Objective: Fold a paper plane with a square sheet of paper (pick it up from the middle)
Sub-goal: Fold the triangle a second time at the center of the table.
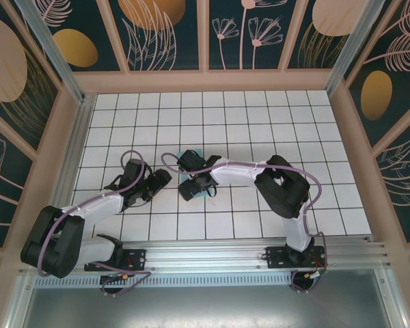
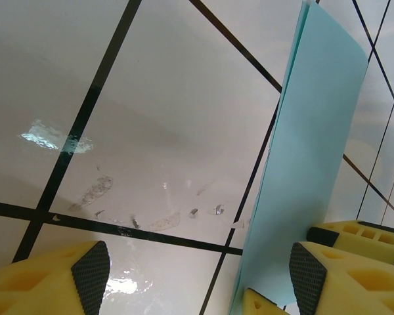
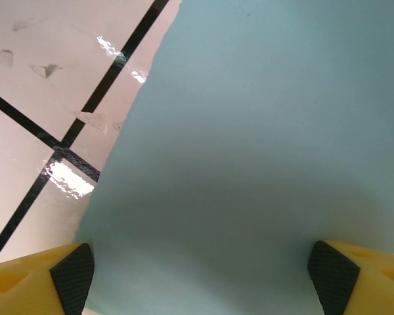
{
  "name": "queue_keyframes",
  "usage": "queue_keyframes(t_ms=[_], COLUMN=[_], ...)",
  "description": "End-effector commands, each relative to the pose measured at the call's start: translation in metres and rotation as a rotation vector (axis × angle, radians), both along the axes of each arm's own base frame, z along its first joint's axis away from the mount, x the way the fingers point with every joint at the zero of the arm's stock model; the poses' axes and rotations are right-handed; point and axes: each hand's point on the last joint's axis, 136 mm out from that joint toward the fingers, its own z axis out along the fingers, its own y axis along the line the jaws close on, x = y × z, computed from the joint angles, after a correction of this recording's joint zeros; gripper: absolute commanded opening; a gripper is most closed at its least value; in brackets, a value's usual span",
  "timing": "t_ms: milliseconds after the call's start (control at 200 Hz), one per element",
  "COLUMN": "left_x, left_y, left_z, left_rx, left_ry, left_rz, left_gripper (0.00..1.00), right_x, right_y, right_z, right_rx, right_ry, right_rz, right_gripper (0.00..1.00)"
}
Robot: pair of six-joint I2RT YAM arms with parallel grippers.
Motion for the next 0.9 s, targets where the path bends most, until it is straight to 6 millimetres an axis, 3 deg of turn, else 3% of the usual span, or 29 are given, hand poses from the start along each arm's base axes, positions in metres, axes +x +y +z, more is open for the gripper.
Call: queue_keyframes(t_ms=[0, 380, 671, 891], left_x=[0.002, 0.005, 0.009, 0.011], left_y=[0.004, 0.0, -0.01, -0.018], left_z=[-0.001, 0.003, 0.009, 0.01], left_rx=[-0.003, -0.017, -0.053, -0.087], left_ry=[0.005, -0.006, -0.026, -0.032], left_rz=[0.033, 0.022, -0.02, -0.047], left_gripper=[0.75, 0.75, 0.74, 0.72], right_x=[-0.012, -0.017, -0.022, -0.019], right_y=[-0.027, -0.034, -0.027, -0.037], right_z=[-0.032, -0.044, -0.034, -0.041], right_rx=[-0.153, -0.167, 0.081, 0.071], right_ry=[0.034, 0.054, 0.264, 0.283], right_rz=[0.002, -0.012, -0.071, -0.105], right_gripper=[0.87, 0.7, 0.71, 0.67])
